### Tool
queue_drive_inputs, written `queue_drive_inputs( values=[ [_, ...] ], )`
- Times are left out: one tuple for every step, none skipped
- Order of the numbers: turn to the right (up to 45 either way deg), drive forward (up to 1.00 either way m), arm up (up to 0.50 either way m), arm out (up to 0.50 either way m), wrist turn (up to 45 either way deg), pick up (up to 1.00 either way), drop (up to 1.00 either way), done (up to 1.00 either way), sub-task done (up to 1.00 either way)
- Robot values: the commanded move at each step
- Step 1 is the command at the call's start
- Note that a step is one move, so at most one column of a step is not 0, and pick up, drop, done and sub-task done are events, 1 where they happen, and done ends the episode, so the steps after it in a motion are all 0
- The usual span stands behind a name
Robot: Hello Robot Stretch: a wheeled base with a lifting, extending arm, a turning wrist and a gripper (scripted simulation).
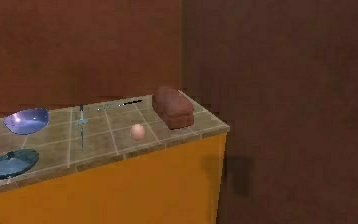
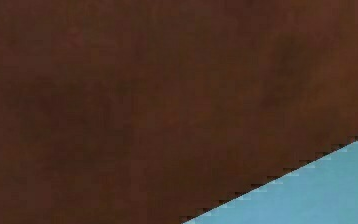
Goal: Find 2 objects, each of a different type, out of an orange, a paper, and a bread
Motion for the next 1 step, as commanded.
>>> queue_drive_inputs(
  values=[
    [0.0,0.00,0.00,0.00,0.0,0.00,0.00,1.00,0.00]
  ],
)
